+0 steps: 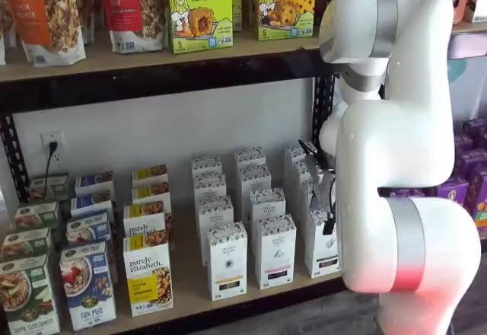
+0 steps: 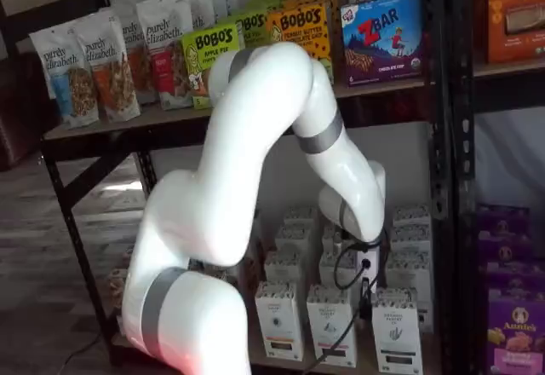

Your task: Pick up the white box with a green strip in the middle, on the bottom shelf, the sixth box from the left

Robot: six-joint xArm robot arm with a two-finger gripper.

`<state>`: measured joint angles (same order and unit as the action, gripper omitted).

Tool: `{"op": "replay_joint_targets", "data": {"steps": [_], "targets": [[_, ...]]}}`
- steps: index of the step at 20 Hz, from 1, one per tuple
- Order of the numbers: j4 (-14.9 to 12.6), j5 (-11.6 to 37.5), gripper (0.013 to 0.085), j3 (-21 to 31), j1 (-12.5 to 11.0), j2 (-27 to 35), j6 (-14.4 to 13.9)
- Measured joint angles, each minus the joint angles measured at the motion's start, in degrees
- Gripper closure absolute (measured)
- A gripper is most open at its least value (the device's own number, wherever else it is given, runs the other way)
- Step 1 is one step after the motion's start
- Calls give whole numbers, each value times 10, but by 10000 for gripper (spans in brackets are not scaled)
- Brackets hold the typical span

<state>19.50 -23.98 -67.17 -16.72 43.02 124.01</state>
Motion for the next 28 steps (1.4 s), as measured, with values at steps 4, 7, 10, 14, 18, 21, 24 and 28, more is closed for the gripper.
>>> {"op": "replay_joint_targets", "data": {"steps": [4,7,10,14,18,21,24,28], "targets": [[-9,-17,130,-18,-1,6,-9],[-13,-20,130,-29,-1,12,-13],[-21,-20,130,-42,-2,23,-20],[-38,-21,130,-64,-4,44,-33],[-34,-19,130,-99,-8,75,-26],[-36,-25,130,-127,-10,96,-26],[-57,-29,130,-151,-10,114,-45],[-92,-29,130,-180,-7,143,-79]]}}
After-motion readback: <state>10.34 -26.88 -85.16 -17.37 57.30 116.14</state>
